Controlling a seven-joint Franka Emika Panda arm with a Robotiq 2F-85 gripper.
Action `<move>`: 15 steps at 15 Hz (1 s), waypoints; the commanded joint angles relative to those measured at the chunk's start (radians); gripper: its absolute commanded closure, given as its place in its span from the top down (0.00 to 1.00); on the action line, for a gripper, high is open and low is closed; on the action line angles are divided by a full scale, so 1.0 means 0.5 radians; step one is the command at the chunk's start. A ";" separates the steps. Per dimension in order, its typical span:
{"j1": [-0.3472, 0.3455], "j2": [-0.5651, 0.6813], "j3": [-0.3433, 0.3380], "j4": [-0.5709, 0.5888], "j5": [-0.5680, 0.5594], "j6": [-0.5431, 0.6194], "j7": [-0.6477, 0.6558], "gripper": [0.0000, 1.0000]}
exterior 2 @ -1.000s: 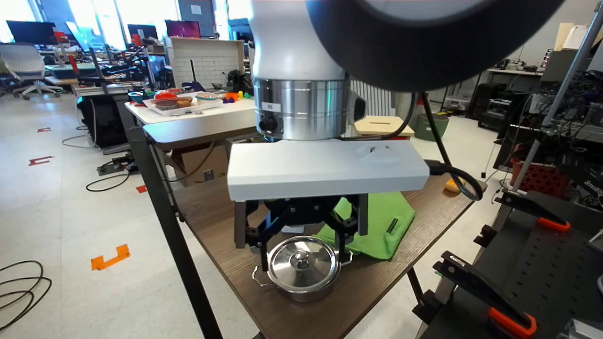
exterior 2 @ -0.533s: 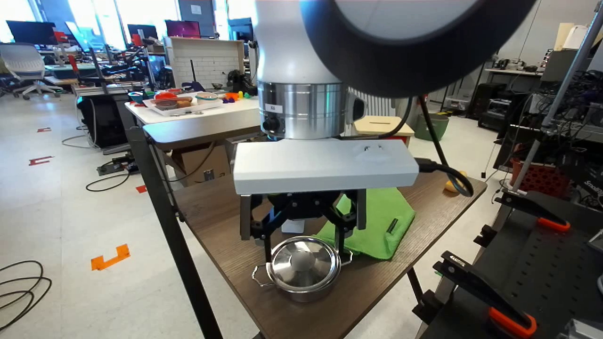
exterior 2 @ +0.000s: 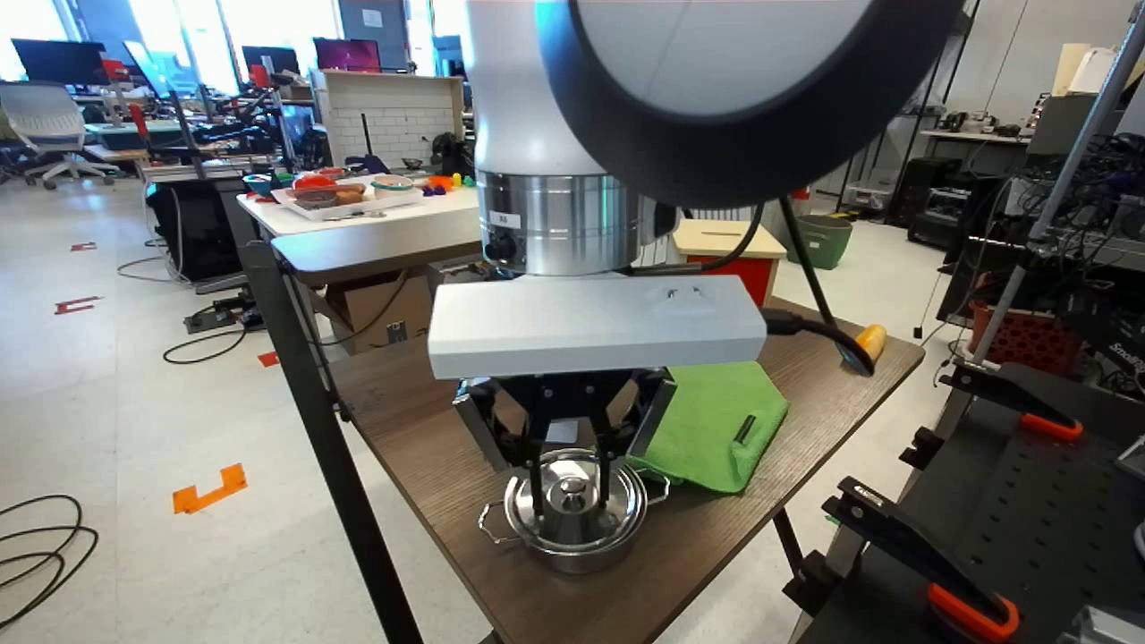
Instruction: Remove the lid from the pot
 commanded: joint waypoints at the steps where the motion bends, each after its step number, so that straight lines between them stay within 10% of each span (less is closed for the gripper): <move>1: 0.063 0.044 -0.054 0.082 0.016 -0.092 -0.018 0.14; 3: 0.067 0.043 -0.057 0.090 0.009 -0.110 -0.014 0.01; 15: -0.011 -0.053 -0.034 0.138 0.030 -0.209 -0.179 0.05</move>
